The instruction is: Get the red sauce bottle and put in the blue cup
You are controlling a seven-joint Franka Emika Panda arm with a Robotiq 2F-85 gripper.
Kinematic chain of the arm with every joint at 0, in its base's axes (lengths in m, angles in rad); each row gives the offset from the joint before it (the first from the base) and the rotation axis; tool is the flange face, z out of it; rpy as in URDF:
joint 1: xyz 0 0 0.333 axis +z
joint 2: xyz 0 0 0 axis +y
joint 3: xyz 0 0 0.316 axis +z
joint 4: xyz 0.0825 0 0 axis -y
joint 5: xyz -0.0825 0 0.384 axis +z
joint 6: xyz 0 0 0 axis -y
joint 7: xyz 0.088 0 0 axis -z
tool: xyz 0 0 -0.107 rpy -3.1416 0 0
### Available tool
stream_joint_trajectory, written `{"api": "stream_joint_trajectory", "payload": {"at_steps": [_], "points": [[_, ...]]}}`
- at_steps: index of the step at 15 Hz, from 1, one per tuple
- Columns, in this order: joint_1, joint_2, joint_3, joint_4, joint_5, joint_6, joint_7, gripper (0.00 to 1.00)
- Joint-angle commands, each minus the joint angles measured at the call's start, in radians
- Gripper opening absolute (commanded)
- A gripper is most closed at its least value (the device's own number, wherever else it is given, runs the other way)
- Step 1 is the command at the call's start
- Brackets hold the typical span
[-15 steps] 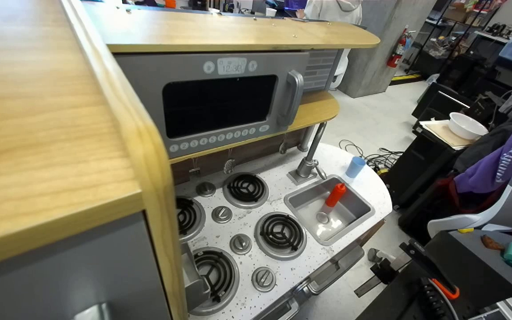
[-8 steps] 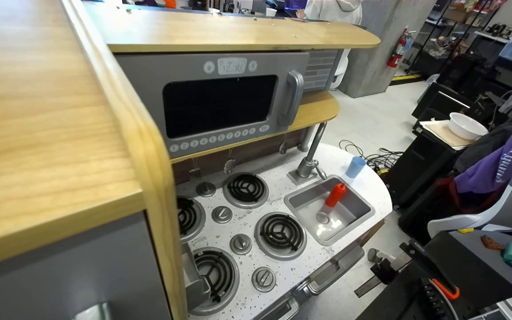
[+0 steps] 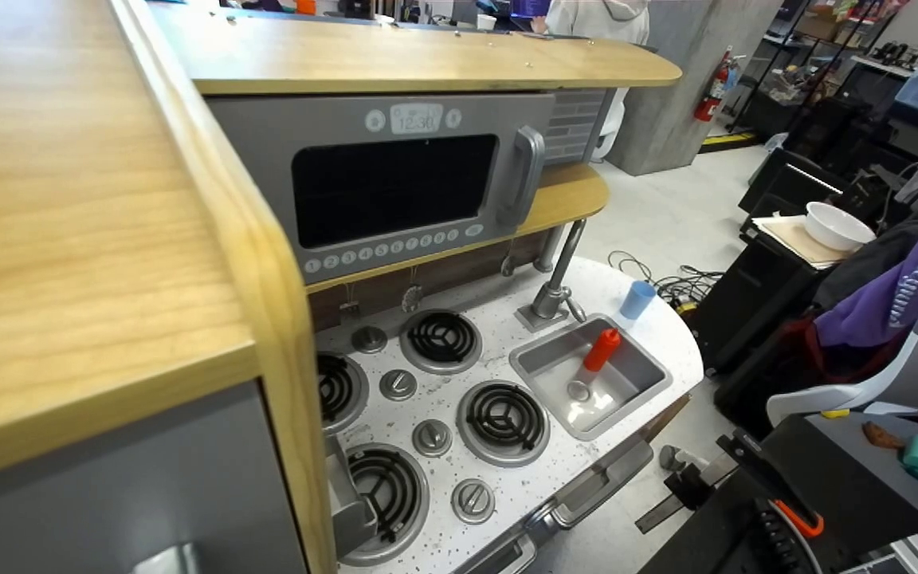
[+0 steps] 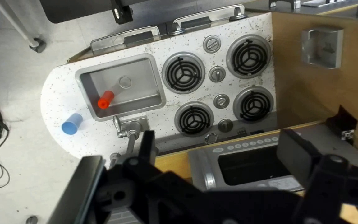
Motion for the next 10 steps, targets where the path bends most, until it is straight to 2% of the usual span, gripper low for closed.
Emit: {"api": "stream_joint_trajectory", "payload": {"at_steps": [1, 3, 4, 7, 10], "points": [[-0.023, 0.117, -0.015, 0.048, -0.045, 0.06, 0.033, 1.0], [-0.028, 0.152, -0.018, 0.049, -0.062, 0.076, 0.056, 1.0], [-0.042, 0.258, -0.042, 0.084, -0.074, 0.139, 0.032, 1.0], [-0.056, 0.367, -0.066, 0.088, -0.11, 0.278, 0.04, 1.0], [-0.065, 0.496, -0.103, 0.119, -0.127, 0.361, 0.037, 1.0]]}}
